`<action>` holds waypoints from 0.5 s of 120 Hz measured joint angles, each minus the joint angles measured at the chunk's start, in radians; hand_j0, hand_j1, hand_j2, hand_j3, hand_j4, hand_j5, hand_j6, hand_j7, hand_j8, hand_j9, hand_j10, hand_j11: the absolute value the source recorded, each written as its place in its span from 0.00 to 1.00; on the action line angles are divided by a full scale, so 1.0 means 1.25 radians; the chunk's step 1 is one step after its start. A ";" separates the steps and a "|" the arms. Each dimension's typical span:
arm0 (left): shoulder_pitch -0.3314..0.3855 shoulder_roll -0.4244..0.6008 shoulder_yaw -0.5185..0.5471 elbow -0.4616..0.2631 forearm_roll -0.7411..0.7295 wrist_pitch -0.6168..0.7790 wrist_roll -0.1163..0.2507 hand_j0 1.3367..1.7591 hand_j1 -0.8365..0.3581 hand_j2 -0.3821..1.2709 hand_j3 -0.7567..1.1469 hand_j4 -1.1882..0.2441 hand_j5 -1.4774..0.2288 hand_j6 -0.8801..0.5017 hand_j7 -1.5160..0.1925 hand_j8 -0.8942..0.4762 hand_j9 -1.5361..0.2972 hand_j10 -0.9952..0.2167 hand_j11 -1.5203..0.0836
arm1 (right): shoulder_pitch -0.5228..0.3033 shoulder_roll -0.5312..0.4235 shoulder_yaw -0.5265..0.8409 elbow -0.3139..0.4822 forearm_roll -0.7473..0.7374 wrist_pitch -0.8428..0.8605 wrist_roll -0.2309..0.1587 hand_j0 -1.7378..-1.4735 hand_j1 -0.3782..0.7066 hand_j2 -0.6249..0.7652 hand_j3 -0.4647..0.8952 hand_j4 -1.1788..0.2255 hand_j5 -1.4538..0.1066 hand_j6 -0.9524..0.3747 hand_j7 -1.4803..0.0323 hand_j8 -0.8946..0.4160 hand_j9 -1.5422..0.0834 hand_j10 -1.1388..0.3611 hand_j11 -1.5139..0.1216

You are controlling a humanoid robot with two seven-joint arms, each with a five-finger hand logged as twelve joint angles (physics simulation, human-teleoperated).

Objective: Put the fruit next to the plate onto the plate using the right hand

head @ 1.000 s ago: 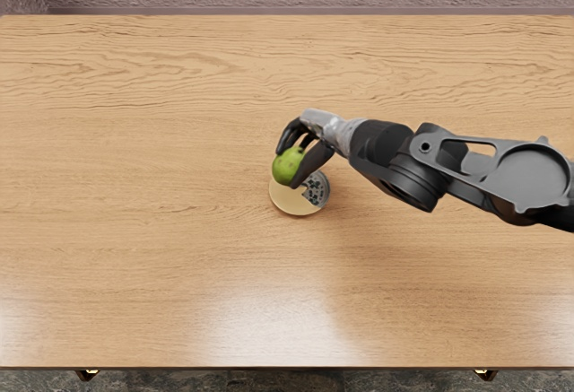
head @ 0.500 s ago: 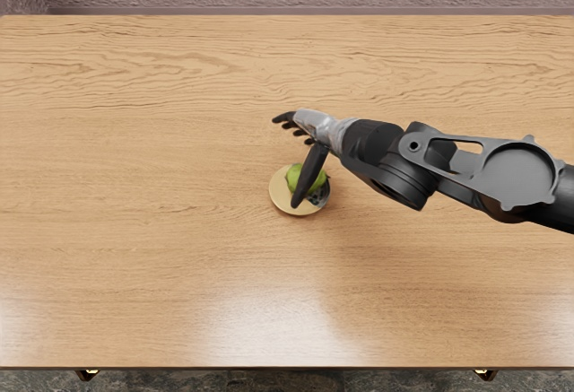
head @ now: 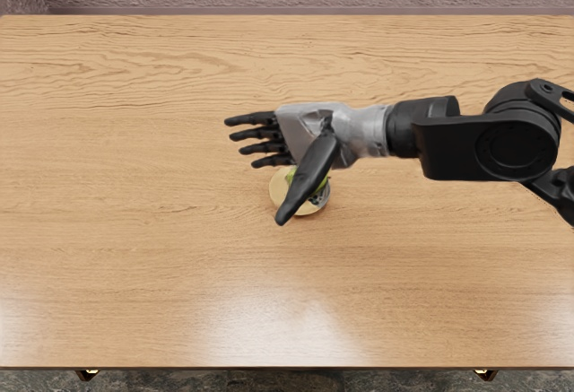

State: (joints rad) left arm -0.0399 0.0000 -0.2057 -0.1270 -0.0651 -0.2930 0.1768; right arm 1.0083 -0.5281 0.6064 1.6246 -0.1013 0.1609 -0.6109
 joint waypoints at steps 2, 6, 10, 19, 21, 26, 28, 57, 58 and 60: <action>0.000 0.000 0.000 0.000 0.000 0.000 0.000 0.76 0.98 0.23 0.40 0.82 0.86 0.63 0.88 0.64 0.83 0.81 0.94 | -0.002 -0.015 0.006 0.002 0.024 0.021 0.000 0.30 0.03 0.45 0.34 0.83 0.92 0.71 0.97 0.68 0.94 0.75 0.92; 0.000 0.000 0.000 0.000 0.000 0.000 0.000 0.76 0.98 0.23 0.40 0.82 0.86 0.63 0.88 0.64 0.83 0.81 0.94 | -0.006 -0.047 0.015 0.005 0.068 0.064 0.000 0.30 0.03 0.45 0.34 0.83 0.93 0.71 0.97 0.68 0.94 0.75 0.92; 0.000 0.000 0.000 0.000 0.000 0.000 0.000 0.76 0.98 0.23 0.40 0.82 0.86 0.63 0.88 0.64 0.83 0.81 0.94 | -0.009 -0.082 0.022 0.007 0.107 0.102 0.000 0.30 0.03 0.45 0.34 0.84 0.93 0.72 0.97 0.68 0.94 0.76 0.92; 0.000 0.000 0.000 0.000 0.000 0.000 0.000 0.76 0.98 0.23 0.40 0.82 0.86 0.63 0.88 0.64 0.83 0.81 0.94 | -0.014 -0.164 0.036 0.005 0.172 0.181 0.000 0.30 0.03 0.45 0.34 0.84 0.93 0.72 0.98 0.68 0.95 0.76 0.92; 0.000 0.000 0.000 0.000 0.000 0.000 0.000 0.76 0.98 0.23 0.40 0.82 0.86 0.63 0.88 0.64 0.83 0.81 0.94 | -0.015 -0.184 0.039 0.004 0.185 0.199 0.000 0.30 0.03 0.45 0.34 0.84 0.93 0.72 0.98 0.68 0.95 0.76 0.92; 0.000 0.000 0.000 0.000 0.000 0.000 0.000 0.76 0.98 0.23 0.40 0.82 0.86 0.63 0.88 0.64 0.83 0.81 0.94 | -0.022 -0.232 0.044 0.003 0.215 0.242 0.000 0.30 0.03 0.45 0.34 0.84 0.93 0.72 0.98 0.68 0.95 0.76 0.92; 0.000 0.000 0.000 0.000 0.000 0.000 0.000 0.76 0.98 0.23 0.40 0.82 0.86 0.63 0.88 0.64 0.83 0.81 0.94 | -0.025 -0.251 0.045 0.002 0.225 0.257 0.000 0.30 0.03 0.45 0.34 0.84 0.93 0.72 0.98 0.68 0.95 0.76 0.92; 0.001 0.000 0.000 0.001 0.000 0.000 0.000 0.76 0.98 0.23 0.40 0.82 0.86 0.63 0.88 0.64 0.83 0.81 0.94 | -0.089 -0.472 0.042 -0.030 0.297 0.350 0.000 0.30 0.03 0.45 0.34 0.84 0.93 0.72 0.98 0.68 0.95 0.76 0.93; 0.001 0.000 0.000 0.001 0.000 0.000 0.000 0.76 0.98 0.23 0.40 0.82 0.86 0.63 0.88 0.64 0.83 0.81 0.94 | -0.090 -0.479 0.042 -0.031 0.298 0.351 0.000 0.30 0.03 0.45 0.34 0.84 0.93 0.72 0.98 0.68 0.95 0.76 0.93; 0.001 0.000 0.000 0.001 0.000 0.000 0.000 0.76 0.98 0.23 0.40 0.82 0.86 0.63 0.88 0.64 0.83 0.81 0.94 | -0.093 -0.490 0.041 -0.032 0.300 0.353 0.000 0.30 0.03 0.45 0.34 0.84 0.93 0.72 0.98 0.68 0.95 0.76 0.93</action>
State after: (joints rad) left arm -0.0383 0.0000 -0.2063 -0.1262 -0.0649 -0.2930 0.1771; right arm 0.8923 -1.1412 0.6576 1.5840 0.2732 0.6016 -0.6109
